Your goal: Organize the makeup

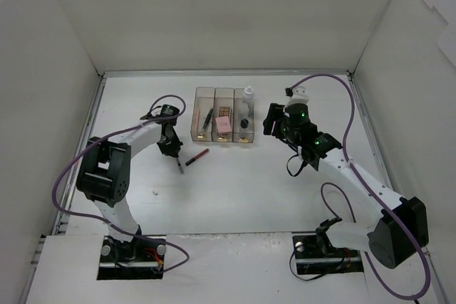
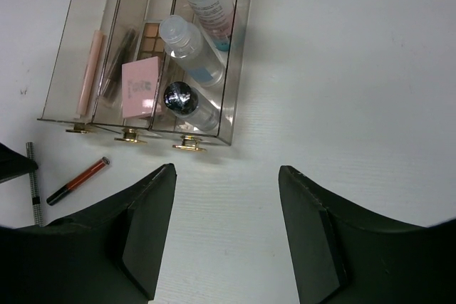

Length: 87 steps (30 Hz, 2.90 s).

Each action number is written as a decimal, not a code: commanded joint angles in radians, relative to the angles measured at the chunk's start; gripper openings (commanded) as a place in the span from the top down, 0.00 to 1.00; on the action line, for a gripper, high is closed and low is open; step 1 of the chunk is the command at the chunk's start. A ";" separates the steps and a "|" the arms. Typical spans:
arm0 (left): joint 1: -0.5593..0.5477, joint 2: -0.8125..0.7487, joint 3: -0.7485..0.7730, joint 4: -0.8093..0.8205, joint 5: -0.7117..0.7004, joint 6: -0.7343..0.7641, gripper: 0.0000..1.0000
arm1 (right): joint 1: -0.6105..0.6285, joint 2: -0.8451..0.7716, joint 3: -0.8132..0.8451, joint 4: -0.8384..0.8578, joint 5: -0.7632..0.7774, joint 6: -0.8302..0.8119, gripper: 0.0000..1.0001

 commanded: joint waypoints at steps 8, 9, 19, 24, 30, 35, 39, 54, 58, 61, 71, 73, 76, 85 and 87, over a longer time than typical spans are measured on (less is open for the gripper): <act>-0.001 -0.189 0.337 0.012 0.157 0.344 1.00 | -0.027 -0.097 -0.018 0.022 0.040 0.015 0.44; -0.001 -0.170 0.365 0.030 0.198 0.366 1.00 | -0.027 -0.115 -0.027 0.017 0.040 0.015 0.44; -0.010 0.140 0.764 0.092 0.409 0.585 0.98 | -0.053 -0.246 -0.069 -0.081 0.083 -0.006 0.44; -0.010 0.266 0.842 0.080 0.390 0.579 0.87 | -0.062 -0.298 -0.080 -0.133 0.106 -0.008 0.43; -0.010 0.312 0.864 0.098 0.389 0.574 0.56 | -0.068 -0.332 -0.095 -0.160 0.114 0.000 0.42; -0.010 0.161 0.718 0.132 0.389 0.581 0.38 | -0.068 -0.335 -0.092 -0.161 0.125 0.000 0.41; -0.048 -0.020 0.487 0.109 0.357 0.729 0.39 | -0.068 -0.322 -0.086 -0.161 0.122 -0.003 0.41; -0.206 -0.170 0.058 0.120 0.280 0.763 0.47 | -0.074 -0.264 -0.057 -0.152 0.089 0.003 0.41; -0.206 -0.120 0.065 0.124 0.234 0.766 0.48 | -0.074 -0.275 -0.064 -0.152 0.080 0.018 0.42; -0.206 -0.084 0.069 0.109 0.225 0.771 0.49 | -0.076 -0.296 -0.080 -0.152 0.091 0.027 0.42; -0.248 0.030 0.074 0.072 0.182 0.710 0.62 | -0.077 -0.330 -0.103 -0.152 0.112 0.023 0.42; -0.257 0.048 0.077 0.058 0.197 0.691 0.73 | -0.077 -0.326 -0.098 -0.152 0.112 0.020 0.42; -0.266 0.022 0.061 0.051 0.222 0.654 0.92 | -0.076 -0.322 -0.095 -0.152 0.117 0.008 0.42; -0.243 -0.225 0.167 -0.024 0.245 0.604 1.00 | -0.082 -0.318 -0.089 -0.150 0.129 -0.005 0.42; -0.219 -0.213 0.265 -0.038 0.243 0.578 1.00 | -0.084 -0.312 -0.083 -0.152 0.128 -0.006 0.42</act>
